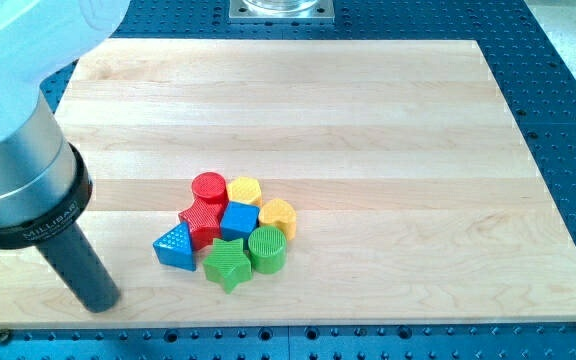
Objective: Separate the red blocks from the group of the blocks
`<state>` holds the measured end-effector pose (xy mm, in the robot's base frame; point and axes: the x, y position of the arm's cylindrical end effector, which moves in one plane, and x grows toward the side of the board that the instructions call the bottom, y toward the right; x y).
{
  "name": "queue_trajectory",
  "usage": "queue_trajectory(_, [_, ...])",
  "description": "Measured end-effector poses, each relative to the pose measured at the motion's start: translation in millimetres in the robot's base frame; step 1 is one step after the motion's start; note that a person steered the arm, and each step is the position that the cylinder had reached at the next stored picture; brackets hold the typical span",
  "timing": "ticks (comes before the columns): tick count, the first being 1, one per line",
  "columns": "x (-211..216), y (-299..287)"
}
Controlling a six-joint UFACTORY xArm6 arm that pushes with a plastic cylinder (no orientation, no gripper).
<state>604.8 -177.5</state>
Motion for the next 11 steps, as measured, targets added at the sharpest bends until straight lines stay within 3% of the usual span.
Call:
queue_trajectory(1, [0, 12])
queue_trajectory(3, [-1, 145])
queue_trajectory(8, [-12, 88])
queue_trajectory(11, [-96, 79])
